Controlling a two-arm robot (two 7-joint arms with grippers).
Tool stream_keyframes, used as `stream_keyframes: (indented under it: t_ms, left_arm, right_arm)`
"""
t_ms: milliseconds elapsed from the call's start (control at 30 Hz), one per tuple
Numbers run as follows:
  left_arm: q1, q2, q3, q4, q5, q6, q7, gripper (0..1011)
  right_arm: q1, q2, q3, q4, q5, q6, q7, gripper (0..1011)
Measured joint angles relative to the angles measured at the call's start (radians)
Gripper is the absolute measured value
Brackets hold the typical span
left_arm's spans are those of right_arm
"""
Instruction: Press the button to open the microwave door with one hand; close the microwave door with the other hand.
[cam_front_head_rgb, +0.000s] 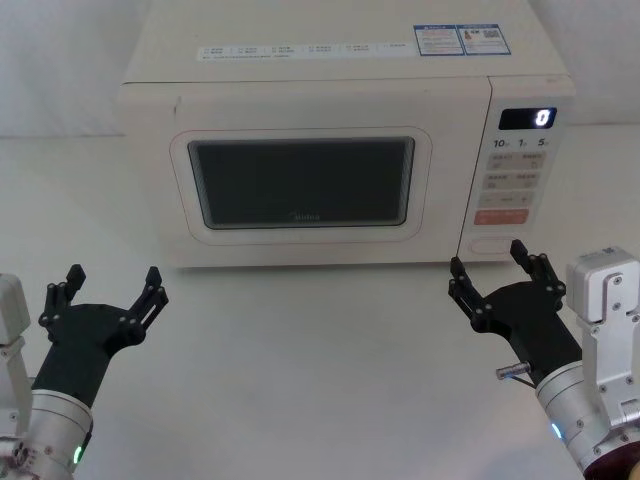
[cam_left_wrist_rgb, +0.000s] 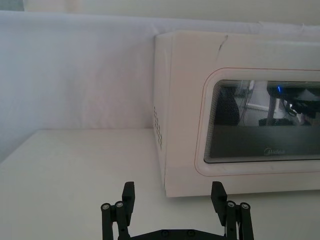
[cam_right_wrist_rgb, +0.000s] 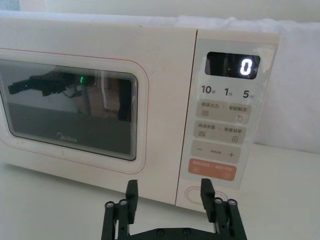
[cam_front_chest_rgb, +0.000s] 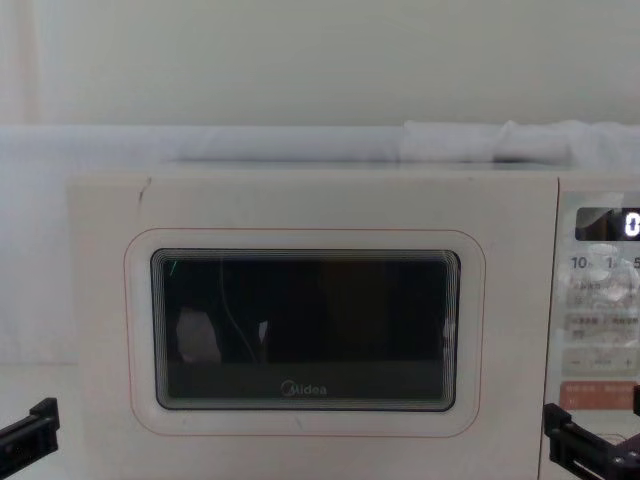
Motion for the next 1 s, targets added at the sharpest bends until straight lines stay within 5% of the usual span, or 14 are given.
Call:
stream_keyframes:
  t_ms: [667, 900, 1000]
  left_arm:
    - [0.000, 0.000, 0.000, 0.000, 0.000, 0.000, 0.000, 1001]
    - [0.000, 0.000, 0.000, 0.000, 0.000, 0.000, 0.000, 1001]
    - [0.000, 0.000, 0.000, 0.000, 0.000, 0.000, 0.000, 1001]
  right_arm:
    - [0.000, 0.000, 0.000, 0.000, 0.000, 0.000, 0.000, 196]
    - [0.000, 0.000, 0.000, 0.000, 0.000, 0.000, 0.000, 0]
    - [0.000, 0.000, 0.000, 0.000, 0.000, 0.000, 0.000, 0]
